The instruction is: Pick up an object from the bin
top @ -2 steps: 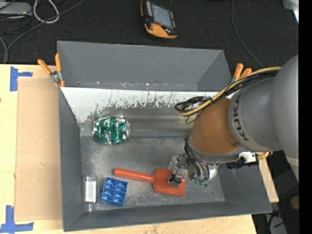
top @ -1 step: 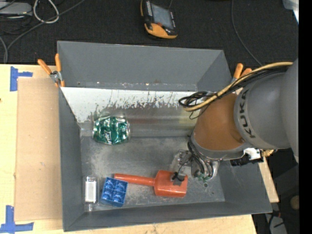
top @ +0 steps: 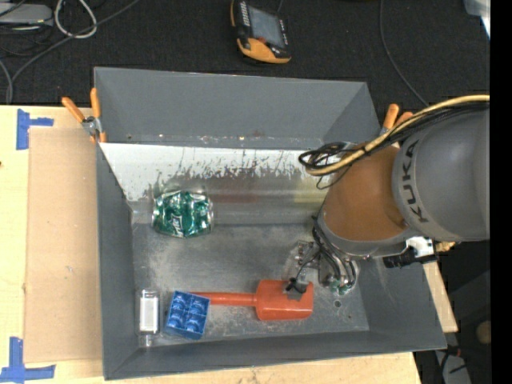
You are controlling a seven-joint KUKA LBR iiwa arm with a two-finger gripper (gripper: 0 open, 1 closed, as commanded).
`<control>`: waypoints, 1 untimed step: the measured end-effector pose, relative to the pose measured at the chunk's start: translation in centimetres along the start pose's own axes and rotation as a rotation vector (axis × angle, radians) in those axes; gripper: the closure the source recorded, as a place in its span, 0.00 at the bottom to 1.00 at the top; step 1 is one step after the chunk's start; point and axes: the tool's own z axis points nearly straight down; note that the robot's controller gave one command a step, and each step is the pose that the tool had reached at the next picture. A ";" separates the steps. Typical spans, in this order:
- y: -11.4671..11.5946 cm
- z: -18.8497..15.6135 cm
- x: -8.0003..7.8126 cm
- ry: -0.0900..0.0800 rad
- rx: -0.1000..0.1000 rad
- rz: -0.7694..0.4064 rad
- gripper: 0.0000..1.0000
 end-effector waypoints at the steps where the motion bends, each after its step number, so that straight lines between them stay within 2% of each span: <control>1: 0.0 -0.8 0.2 0.002 0.000 -0.001 1.00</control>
Offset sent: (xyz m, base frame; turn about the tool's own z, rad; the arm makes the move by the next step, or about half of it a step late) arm -0.0010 0.0002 0.0354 -0.0005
